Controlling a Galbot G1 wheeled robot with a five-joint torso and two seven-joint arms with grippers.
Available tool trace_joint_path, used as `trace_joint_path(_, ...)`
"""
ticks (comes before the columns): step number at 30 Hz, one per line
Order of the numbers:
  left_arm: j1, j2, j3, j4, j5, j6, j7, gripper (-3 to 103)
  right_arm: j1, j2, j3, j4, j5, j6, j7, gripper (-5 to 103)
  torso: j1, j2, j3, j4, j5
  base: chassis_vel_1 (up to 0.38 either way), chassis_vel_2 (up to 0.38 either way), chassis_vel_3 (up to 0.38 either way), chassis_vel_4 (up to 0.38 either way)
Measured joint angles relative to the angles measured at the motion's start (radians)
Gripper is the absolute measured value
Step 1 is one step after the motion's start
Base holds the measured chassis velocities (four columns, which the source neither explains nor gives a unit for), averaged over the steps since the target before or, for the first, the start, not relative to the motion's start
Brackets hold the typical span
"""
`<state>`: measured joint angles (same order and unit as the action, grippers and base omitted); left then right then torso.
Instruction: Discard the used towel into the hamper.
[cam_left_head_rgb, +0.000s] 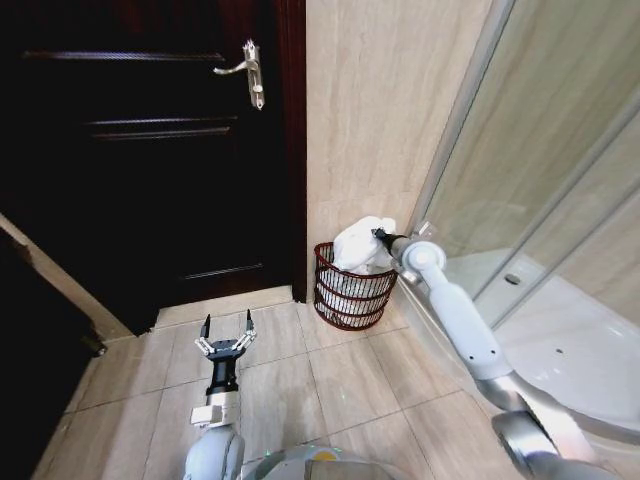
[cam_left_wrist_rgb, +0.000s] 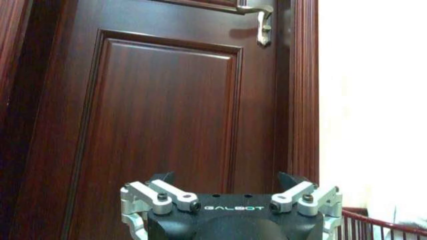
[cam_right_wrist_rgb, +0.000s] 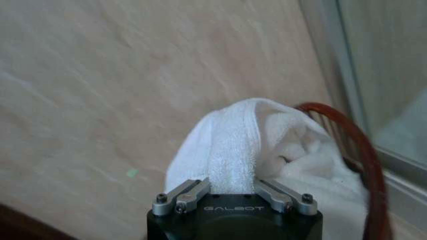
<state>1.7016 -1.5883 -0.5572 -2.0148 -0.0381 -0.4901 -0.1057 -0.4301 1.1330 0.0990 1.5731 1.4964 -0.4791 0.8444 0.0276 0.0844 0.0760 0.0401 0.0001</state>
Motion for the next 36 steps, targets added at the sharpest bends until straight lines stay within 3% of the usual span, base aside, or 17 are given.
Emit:
trace_joint_path(4, -0.002, 0.002, -0.002, 0.003, -0.004, 0.000, 0.000, 100, 0.035, 0.011, -0.002, -0.068, 0.050, -0.019, 0.053, 7, 0.000, 0.000, 0.000, 0.0000, -0.0002, 0.000, 0.000, 0.000, 0.000)
trace_joint_path(16, -0.026, -0.001, 0.002, 0.026, -0.005, 0.002, -0.001, 100, 0.076, 0.074, -0.060, -0.179, 0.059, -0.098, 0.025, 7, 0.000, 0.000, 0.000, -0.0001, -0.0003, 0.000, 0.000, 0.000, 0.000)
trace_joint_path(23, -0.034, 0.003, -0.007, 0.028, -0.018, 0.004, -0.001, 100, 0.098, 0.143, -0.083, -0.290, 0.034, -0.095, 0.022, 7, 0.000, 0.000, 0.000, 0.0000, -0.0002, 0.000, 0.000, 0.000, 0.000)
trace_joint_path(36, -0.057, 0.002, 0.000, 0.055, -0.021, 0.005, 0.002, 100, 0.128, 0.170, -0.032, -0.456, 0.041, -0.079, -0.022, 7, 0.000, 0.000, 0.000, -0.0002, -0.0003, 0.000, 0.000, 0.000, 0.000)
